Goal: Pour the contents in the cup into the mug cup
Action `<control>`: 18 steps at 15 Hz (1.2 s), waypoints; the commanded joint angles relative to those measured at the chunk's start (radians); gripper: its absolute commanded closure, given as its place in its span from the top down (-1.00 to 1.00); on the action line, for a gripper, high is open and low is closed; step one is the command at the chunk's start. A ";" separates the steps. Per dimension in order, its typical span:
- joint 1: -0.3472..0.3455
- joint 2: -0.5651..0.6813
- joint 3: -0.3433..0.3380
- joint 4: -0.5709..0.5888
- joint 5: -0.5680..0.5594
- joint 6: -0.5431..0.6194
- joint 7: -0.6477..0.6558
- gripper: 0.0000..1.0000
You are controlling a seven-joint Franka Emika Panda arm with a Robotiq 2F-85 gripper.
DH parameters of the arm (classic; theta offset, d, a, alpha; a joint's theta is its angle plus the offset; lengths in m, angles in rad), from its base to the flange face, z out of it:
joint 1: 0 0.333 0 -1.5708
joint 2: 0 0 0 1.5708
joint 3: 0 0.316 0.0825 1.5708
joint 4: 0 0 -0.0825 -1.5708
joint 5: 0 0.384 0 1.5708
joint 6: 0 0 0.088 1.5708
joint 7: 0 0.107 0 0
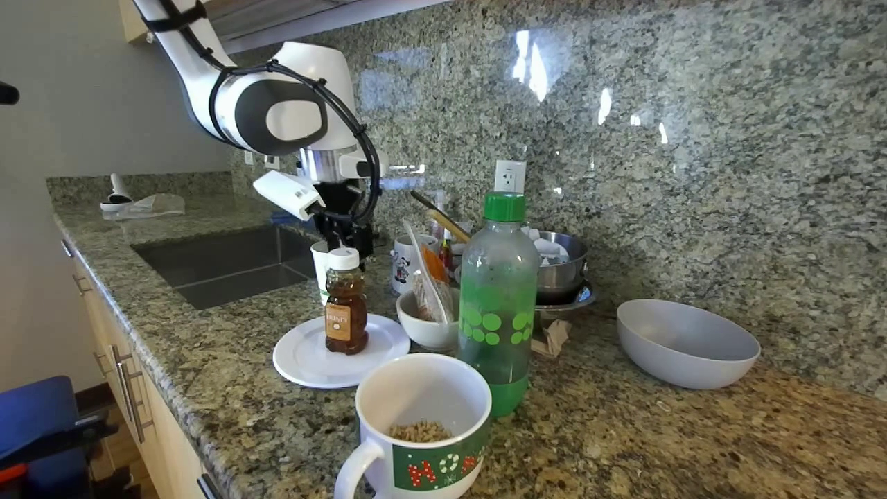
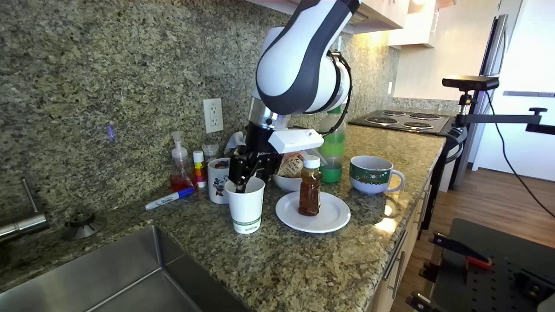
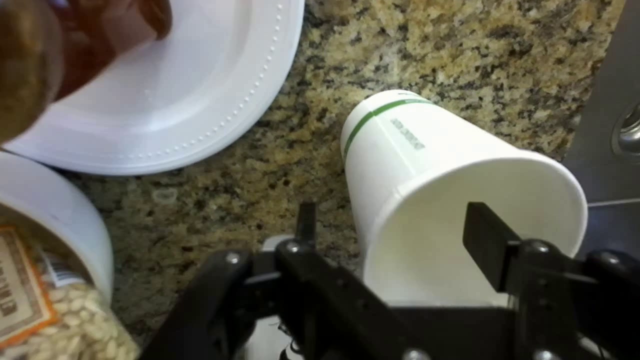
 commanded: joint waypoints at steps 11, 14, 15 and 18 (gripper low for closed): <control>-0.074 -0.306 -0.051 0.106 0.092 -0.491 -0.087 1.00; -0.084 -0.378 -0.101 0.134 0.075 -0.708 -0.065 1.00; -0.089 -0.403 -0.115 0.131 0.064 -0.761 -0.057 1.00; -0.113 -0.491 -0.157 0.080 0.032 -0.867 -0.047 1.00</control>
